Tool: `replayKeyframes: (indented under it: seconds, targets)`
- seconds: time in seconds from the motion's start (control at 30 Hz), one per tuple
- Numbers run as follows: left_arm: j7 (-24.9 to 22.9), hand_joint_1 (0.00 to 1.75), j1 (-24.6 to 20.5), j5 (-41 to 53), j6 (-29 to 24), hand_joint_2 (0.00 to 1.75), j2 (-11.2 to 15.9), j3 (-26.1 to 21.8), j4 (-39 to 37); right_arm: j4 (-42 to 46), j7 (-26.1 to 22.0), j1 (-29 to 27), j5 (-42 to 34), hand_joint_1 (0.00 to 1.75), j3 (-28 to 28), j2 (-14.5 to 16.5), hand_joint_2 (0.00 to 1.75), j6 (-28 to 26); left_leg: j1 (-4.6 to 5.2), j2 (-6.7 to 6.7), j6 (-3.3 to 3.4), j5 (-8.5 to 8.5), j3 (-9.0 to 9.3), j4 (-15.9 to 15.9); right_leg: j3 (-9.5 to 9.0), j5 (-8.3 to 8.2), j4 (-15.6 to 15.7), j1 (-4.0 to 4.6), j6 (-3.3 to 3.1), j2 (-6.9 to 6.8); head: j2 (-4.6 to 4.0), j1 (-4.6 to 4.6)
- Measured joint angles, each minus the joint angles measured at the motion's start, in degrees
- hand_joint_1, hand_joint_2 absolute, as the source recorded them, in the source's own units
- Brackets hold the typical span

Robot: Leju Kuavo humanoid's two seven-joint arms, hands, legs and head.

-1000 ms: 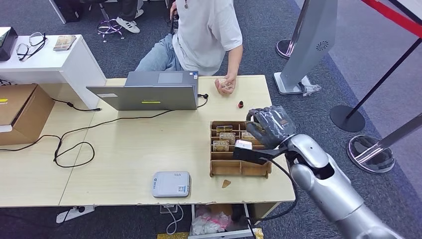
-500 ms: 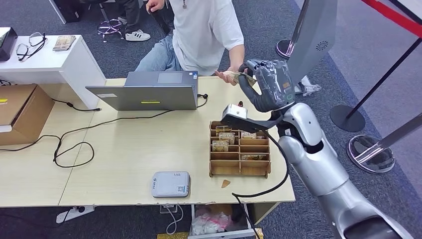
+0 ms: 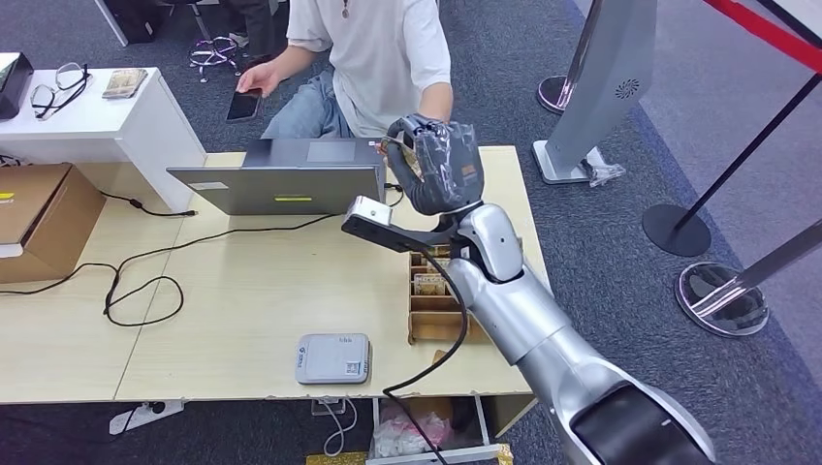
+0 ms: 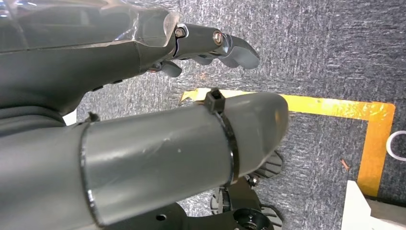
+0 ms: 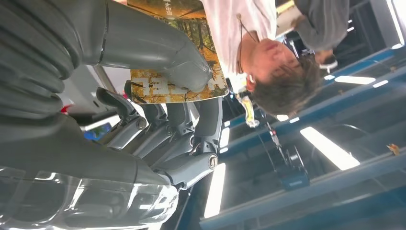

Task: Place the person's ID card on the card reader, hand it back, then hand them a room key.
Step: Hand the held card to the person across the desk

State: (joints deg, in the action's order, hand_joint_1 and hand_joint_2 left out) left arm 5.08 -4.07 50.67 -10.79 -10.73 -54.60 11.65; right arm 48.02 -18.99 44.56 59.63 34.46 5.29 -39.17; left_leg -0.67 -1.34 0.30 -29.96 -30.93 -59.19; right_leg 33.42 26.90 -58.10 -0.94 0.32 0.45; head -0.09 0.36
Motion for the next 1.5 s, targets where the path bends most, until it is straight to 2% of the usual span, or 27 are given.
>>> replayKeyframes:
  seconds: [0.17,0.47,0.8,1.0,1.17,1.3,1.33,1.47,1.5]
  targets:
    - [-0.52,0.0,0.03,-0.74,-0.63,0.0,-0.02,0.0,0.0,-4.87,0.7,0.63,4.42,1.75,0.08,3.14,1.75,-0.37,0.01,-0.01,0.0,0.0,0.0,0.0,0.0,0.0,0.01,0.0,0.0,-0.01,0.0,-0.01]
    - [-1.34,0.0,0.05,-2.52,-2.47,0.0,-0.34,-0.43,0.0,-7.43,1.16,0.65,14.95,1.75,-2.25,6.63,1.75,-0.48,0.01,-0.01,0.0,0.0,0.01,0.0,0.0,0.0,0.01,0.0,0.0,-0.01,0.0,-0.01]
    - [-1.34,0.0,0.04,-2.8,-3.21,0.0,-0.8,-1.26,0.0,-8.58,2.15,0.56,19.9,1.75,-4.66,8.09,1.75,-0.5,0.01,0.0,0.0,0.0,0.01,0.0,0.0,0.0,0.01,0.0,0.0,-0.01,0.0,0.0]
    - [-1.36,0.0,0.04,-2.76,-3.48,0.0,-0.99,-1.31,0.0,-9.58,7.45,1.18,26.65,1.75,-4.82,8.21,1.75,-0.67,0.01,-0.01,0.0,0.0,0.0,0.0,0.0,0.0,0.01,0.0,0.0,-0.01,0.0,-0.01]
    - [-1.37,0.0,0.09,-2.78,-3.46,0.0,-1.04,-1.33,0.0,-13.19,9.81,3.41,26.08,1.75,-4.81,8.24,1.75,-0.77,0.01,0.0,0.0,0.0,0.01,0.0,0.0,-0.01,0.01,0.0,0.0,-0.01,0.0,-0.01]
    - [-1.4,0.0,0.1,-2.78,-3.44,0.0,-1.05,-1.33,0.0,-15.47,10.21,4.4,25.71,0.0,-4.82,8.25,1.75,-0.77,0.01,0.0,0.0,0.0,0.01,-0.01,0.0,-0.01,0.01,0.0,0.0,-0.01,0.0,-0.01]
    - [-1.42,0.0,0.1,-2.78,-3.44,0.0,-1.06,-1.33,0.0,-15.99,10.36,4.54,25.46,0.0,-4.83,8.25,1.75,-0.78,0.01,-0.01,0.0,0.0,0.01,-0.01,0.0,-0.01,0.01,0.0,0.0,-0.01,0.0,-0.01]
    - [-1.45,0.0,0.1,-2.79,-3.44,0.0,-1.1,-1.33,0.0,-17.44,10.48,4.72,24.37,0.0,-4.87,8.26,0.0,-0.81,0.0,0.0,0.0,0.0,0.0,0.0,0.01,0.0,0.01,0.0,0.0,-0.01,0.0,0.0]
    - [-1.48,0.0,0.1,-2.8,-3.44,0.0,-1.11,-1.33,0.0,-17.63,10.28,4.72,23.96,0.0,-4.9,8.26,0.0,-0.81,0.0,0.0,0.0,0.0,0.0,0.0,0.01,0.0,0.01,0.0,0.0,-0.01,0.0,0.0]
